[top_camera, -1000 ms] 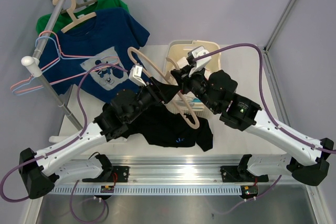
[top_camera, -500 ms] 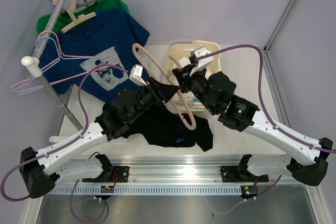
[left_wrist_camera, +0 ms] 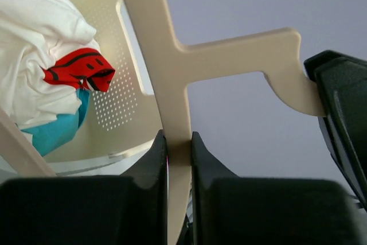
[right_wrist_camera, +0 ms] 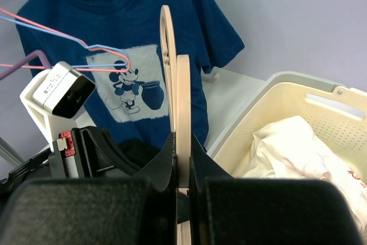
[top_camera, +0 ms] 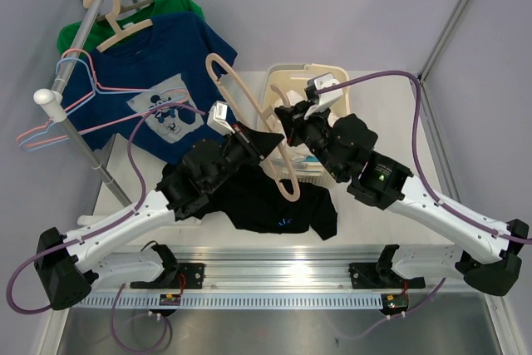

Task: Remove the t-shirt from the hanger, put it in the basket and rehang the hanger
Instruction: Place the hanger at the clothesline.

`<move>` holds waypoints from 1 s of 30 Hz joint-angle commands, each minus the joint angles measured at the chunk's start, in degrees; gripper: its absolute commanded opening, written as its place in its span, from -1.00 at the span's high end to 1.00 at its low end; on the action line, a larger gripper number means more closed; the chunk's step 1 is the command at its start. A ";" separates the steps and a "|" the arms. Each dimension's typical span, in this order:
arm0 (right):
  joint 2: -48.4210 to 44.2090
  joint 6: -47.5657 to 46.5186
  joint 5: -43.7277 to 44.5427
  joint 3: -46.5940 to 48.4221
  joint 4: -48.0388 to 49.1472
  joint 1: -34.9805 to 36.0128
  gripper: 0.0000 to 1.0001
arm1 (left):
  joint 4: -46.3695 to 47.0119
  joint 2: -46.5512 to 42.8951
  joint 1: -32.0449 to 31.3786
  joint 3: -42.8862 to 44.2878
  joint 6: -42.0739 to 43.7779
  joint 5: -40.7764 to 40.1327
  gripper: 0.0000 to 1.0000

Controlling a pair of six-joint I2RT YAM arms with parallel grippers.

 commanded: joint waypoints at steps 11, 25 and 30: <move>-3.28 0.88 1.33 -0.04 1.69 0.10 -0.40 | 4.02 1.74 -0.52 6.35 1.67 -0.15 1.00; -24.01 5.53 6.70 -13.12 2.12 0.01 -0.99 | -4.94 6.40 3.25 23.93 5.28 -10.61 1.00; -32.71 9.23 4.16 -18.40 3.00 0.01 -0.99 | -2.75 7.36 12.47 26.22 -2.19 -2.62 1.00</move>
